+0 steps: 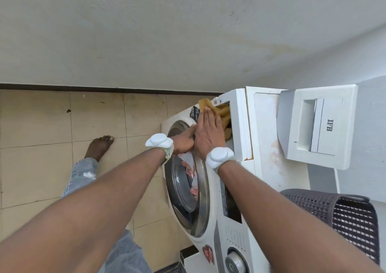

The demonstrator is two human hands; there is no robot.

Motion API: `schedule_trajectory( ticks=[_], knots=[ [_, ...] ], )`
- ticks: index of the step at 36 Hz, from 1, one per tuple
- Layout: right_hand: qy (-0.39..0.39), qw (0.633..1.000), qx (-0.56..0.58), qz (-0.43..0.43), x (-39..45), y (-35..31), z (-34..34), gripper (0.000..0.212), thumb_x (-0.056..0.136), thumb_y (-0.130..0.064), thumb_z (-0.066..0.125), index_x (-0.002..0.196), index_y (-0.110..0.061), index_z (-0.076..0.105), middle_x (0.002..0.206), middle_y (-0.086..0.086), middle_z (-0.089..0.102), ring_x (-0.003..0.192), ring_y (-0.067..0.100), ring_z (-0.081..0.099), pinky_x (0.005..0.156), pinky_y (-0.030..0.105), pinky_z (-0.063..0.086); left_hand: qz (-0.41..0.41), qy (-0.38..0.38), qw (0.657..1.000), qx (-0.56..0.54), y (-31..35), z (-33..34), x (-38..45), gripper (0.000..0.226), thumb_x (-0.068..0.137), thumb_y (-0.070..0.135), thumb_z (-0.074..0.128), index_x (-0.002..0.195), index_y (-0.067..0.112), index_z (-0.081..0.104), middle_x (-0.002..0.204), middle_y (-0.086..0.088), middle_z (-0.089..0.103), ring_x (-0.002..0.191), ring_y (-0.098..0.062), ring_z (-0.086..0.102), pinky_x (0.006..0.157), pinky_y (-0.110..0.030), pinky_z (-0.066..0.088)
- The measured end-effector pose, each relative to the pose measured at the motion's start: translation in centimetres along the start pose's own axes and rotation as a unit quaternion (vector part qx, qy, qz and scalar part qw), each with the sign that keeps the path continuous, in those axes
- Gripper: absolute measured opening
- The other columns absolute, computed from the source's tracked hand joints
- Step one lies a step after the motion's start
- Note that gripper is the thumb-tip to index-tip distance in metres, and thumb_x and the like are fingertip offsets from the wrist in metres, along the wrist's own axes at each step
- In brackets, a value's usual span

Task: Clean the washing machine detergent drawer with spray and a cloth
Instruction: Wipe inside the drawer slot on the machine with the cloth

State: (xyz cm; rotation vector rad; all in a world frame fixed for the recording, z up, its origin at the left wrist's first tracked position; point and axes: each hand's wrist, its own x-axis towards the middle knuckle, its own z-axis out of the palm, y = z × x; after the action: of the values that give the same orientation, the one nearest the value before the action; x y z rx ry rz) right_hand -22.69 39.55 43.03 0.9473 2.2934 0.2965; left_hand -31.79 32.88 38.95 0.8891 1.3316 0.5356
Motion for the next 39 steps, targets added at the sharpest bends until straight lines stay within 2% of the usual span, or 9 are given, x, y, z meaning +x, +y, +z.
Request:
schedule_trajectory(
  ticks=[3,5,9,13,19,25,30,34,39],
  knots=[
    [0.015,1.0,0.006,0.005,2.1,0.8,-0.3,0.069,0.104,-0.026,0.033,0.162,-0.001,0.005,0.172,0.018,0.004,0.159,0.028,0.001,0.126,0.048,0.007,-0.023,-0.011,1.0,-0.007,-0.2,-0.3,0.4,0.095,0.095,-0.004,0.047,0.168,0.034,-0.001,0.166,-0.011,0.034,0.129,-0.038,0.057,0.068,-0.012,0.053],
    [0.018,0.999,0.041,0.026,1.3,0.4,-0.1,0.067,0.105,-0.02,0.032,0.162,-0.001,0.004,0.172,0.016,0.001,0.159,0.027,0.001,0.122,0.047,0.021,-0.03,-0.011,0.999,-0.027,-0.5,-0.1,0.7,0.099,0.092,-0.004,0.045,0.168,0.037,-0.003,0.162,-0.017,0.038,0.102,-0.031,0.065,0.041,-0.011,0.04],
    [0.019,0.986,0.12,0.115,-2.9,-2.1,1.1,0.085,0.099,-0.028,0.054,0.162,-0.002,0.004,0.17,0.019,0.007,0.155,0.042,0.012,0.122,0.054,0.026,-0.022,-0.007,0.999,-0.034,-1.0,0.0,1.2,0.088,0.099,0.001,0.043,0.169,0.034,0.001,0.171,-0.003,0.024,0.134,-0.029,0.055,0.071,-0.016,0.049],
    [-0.012,0.976,0.129,0.174,-5.6,-3.1,2.1,0.124,0.071,-0.054,0.084,0.158,0.003,0.017,0.166,0.027,0.015,0.148,0.045,0.027,0.122,0.053,0.025,-0.048,0.014,0.997,-0.052,-0.8,-0.5,0.9,0.082,0.098,-0.006,0.039,0.169,0.026,0.013,0.152,-0.016,0.045,0.102,-0.023,0.062,0.066,-0.017,0.049],
    [0.018,0.958,0.179,0.222,-3.1,-2.9,1.4,0.121,0.068,-0.04,0.088,0.156,0.005,0.019,0.161,0.026,0.031,0.145,0.038,0.037,0.119,0.047,0.033,0.058,0.142,0.988,0.012,-0.5,-1.8,1.5,0.099,0.078,0.004,0.041,0.165,0.043,0.014,0.174,0.016,0.016,0.151,-0.009,0.032,0.121,-0.032,0.034],
    [0.065,0.948,0.199,0.239,0.1,-3.4,0.5,0.068,0.097,-0.02,0.054,0.154,0.002,0.024,0.156,0.023,0.038,0.147,0.037,0.035,0.122,0.048,0.028,0.128,0.125,0.979,0.101,2.6,-4.1,3.5,0.088,0.083,0.02,0.043,0.167,0.035,0.022,0.173,0.015,0.022,0.156,-0.01,0.029,0.123,-0.03,0.033],
    [-0.024,0.973,0.101,0.206,-2.0,-2.7,1.0,0.116,0.088,-0.05,0.071,0.156,0.01,-0.001,0.165,0.029,0.016,0.153,0.04,0.022,0.125,0.048,0.021,0.12,0.093,0.97,0.192,1.7,-5.3,4.3,0.104,0.077,-0.01,0.043,0.168,0.036,0.017,0.174,0.017,0.016,0.158,-0.009,0.023,0.125,-0.029,0.03],
    [-0.091,0.981,0.02,0.171,-5.6,-4.2,0.6,0.08,0.108,-0.045,0.037,0.154,0.014,0.009,0.161,0.035,0.016,0.151,0.048,0.017,0.123,0.056,0.017,0.112,0.08,0.972,0.19,2.4,-5.3,3.6,0.105,0.079,-0.012,0.042,0.168,0.033,0.012,0.175,0.011,0.012,0.16,-0.014,0.02,0.127,-0.031,0.025],
    [-0.052,0.978,0.053,0.196,-5.2,-3.8,0.1,0.083,0.104,-0.044,0.043,0.156,0.011,0.01,0.163,0.036,0.012,0.152,0.048,0.018,0.124,0.055,0.019,0.114,0.07,0.97,0.202,1.7,-5.2,4.5,0.107,0.071,0.005,0.04,0.167,0.04,0.009,0.175,0.015,0.011,0.156,-0.023,0.032,0.123,-0.043,0.037]
  ],
)
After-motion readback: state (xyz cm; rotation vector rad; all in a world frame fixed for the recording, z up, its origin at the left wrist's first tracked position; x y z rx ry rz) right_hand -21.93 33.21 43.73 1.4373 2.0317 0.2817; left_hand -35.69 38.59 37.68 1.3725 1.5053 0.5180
